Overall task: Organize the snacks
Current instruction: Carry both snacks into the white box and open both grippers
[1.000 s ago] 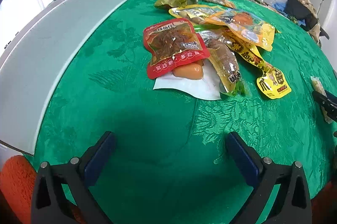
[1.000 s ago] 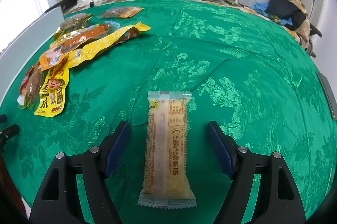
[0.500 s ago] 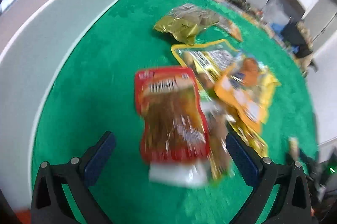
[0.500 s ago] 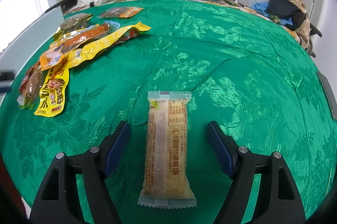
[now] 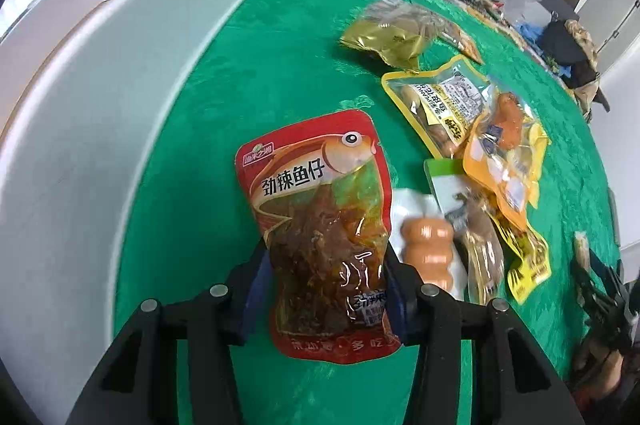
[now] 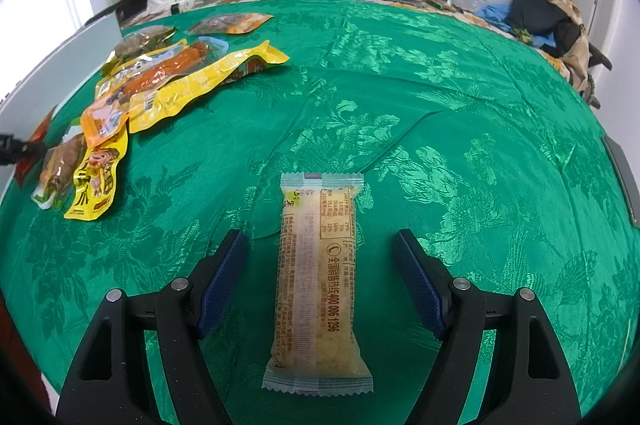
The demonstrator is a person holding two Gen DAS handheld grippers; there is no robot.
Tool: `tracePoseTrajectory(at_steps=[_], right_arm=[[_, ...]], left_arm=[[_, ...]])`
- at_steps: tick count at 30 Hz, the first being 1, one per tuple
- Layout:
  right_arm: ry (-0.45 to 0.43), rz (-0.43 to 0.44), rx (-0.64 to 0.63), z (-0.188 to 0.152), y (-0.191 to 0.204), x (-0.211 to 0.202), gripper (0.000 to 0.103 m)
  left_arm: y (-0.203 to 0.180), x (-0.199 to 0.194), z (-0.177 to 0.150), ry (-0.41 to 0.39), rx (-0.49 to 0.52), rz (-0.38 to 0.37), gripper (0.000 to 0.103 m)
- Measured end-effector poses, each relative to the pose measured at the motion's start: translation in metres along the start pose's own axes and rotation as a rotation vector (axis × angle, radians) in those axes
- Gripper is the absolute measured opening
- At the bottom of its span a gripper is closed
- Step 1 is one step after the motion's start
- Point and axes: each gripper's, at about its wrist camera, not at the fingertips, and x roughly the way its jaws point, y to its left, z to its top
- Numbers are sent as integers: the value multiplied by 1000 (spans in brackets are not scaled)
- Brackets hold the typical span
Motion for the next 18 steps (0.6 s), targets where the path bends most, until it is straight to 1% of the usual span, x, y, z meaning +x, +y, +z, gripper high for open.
tracePoseTrajectory(at_steps=[1, 2, 3, 5, 7, 8, 9, 10, 12, 14, 16, 18], right_arm=[[4, 6, -2, 0, 0, 0, 80], [27, 15, -9, 3, 0, 1, 80], [78, 31, -10, 9, -2, 2, 80], [187, 95, 66, 22, -13, 3, 78], [256, 142, 151, 29, -24, 5, 77], [292, 149, 173, 32, -27, 7, 71], [334, 121, 148, 36, -24, 9, 38], [356, 92, 107, 38, -20, 10, 28], [384, 81, 92, 40, -15, 9, 28], [384, 81, 106, 44, -11, 4, 28], [351, 138, 171, 58, -2, -12, 28], [307, 226, 195, 81, 23, -30, 28]], left_arm=[[1, -6, -2, -11, -3, -14, 49], [2, -16, -5, -27, -3, -34, 49], [2, -23, -7, -40, 0, -46, 49], [1, -36, -9, -63, 8, -74, 49], [0, -50, -7, -86, 11, -101, 49], [0, -57, -5, -98, 8, -117, 49], [3, -64, -3, -107, 3, -131, 49], [5, -72, -2, -114, -2, -142, 49], [14, -89, 1, -133, -17, -164, 49], [30, -108, 4, -156, -35, -171, 49], [54, -129, 10, -183, -59, -162, 49], [77, -144, 17, -208, -78, -120, 49]])
